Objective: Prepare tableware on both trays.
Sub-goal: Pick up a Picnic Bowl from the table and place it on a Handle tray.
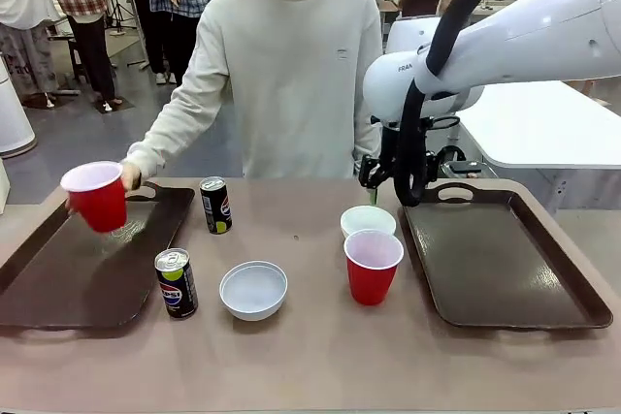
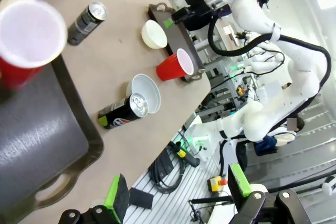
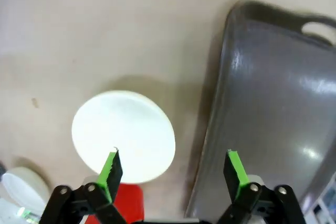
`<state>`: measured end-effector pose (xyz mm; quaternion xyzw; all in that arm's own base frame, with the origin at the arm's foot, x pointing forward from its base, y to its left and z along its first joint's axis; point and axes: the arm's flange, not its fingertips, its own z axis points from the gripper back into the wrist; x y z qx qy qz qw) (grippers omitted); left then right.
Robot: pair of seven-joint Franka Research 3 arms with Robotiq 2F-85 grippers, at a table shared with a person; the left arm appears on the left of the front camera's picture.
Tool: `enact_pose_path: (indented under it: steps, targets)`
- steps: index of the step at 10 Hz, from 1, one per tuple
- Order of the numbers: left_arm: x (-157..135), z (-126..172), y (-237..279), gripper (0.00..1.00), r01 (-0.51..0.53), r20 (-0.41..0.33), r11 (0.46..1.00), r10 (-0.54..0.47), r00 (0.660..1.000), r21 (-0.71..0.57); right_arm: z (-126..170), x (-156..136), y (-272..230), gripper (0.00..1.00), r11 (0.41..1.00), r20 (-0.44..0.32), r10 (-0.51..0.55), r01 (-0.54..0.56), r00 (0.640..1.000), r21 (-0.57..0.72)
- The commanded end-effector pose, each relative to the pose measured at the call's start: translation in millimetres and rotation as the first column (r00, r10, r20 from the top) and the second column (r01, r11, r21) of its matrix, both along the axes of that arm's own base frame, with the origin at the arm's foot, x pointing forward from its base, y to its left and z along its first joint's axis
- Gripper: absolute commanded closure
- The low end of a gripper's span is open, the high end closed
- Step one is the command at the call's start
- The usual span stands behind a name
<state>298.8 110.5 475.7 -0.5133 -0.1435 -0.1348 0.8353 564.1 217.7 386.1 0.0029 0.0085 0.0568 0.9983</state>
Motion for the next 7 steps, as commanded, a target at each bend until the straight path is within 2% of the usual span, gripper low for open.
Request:
enact_pose_path:
  steps: [1, 2, 3, 4, 5, 6, 7]
  targets:
    - [-0.2, -1.5, 0.1, 0.0, 0.008, 0.032, 1.0, -0.007, 0.999, -0.023, -11.8, 2.4, -0.5, 0.0, 0.991, -0.022, 0.071, -0.068, 0.997, 0.112]
    - [-0.2, -1.5, 0.1, 0.0, 0.008, 0.032, 1.0, -0.007, 0.999, -0.023, -13.8, -0.4, -0.6, 0.58, 0.985, -0.044, 0.094, -0.087, 0.995, 0.15]
    - [-0.2, -1.5, 0.1, 0.0, 0.008, 0.032, 1.0, -0.007, 0.999, -0.023, -15.7, -0.8, -1.1, 0.58, 0.981, -0.048, 0.111, -0.102, 0.993, 0.163]
    - [-0.2, -1.5, 0.1, 0.0, 0.008, 0.032, 1.0, -0.007, 0.999, -0.023, -20.9, 0.1, -3.0, 1.0, 0.978, -0.046, 0.122, -0.112, 0.991, 0.175]
    - [-0.2, -1.5, 0.1, 0.0, 0.008, 0.032, 1.0, -0.007, 0.999, -0.023, -29.9, 0.6, -5.3, 0.64, 0.97, -0.073, 0.151, -0.134, 0.986, 0.202]
    - [-0.2, -1.5, 0.1, 0.0, 0.008, 0.032, 1.0, -0.007, 0.999, -0.023, -34.9, -1.0, -6.7, 1.0, 0.964, -0.065, 0.176, -0.159, 0.982, 0.214]
    - [-0.2, -1.5, 0.1, 0.0, 0.008, 0.032, 1.0, -0.007, 0.999, -0.023, -37.8, -1.6, -8.1, 1.0, 0.963, -0.053, 0.185, -0.17, 0.981, 0.209]
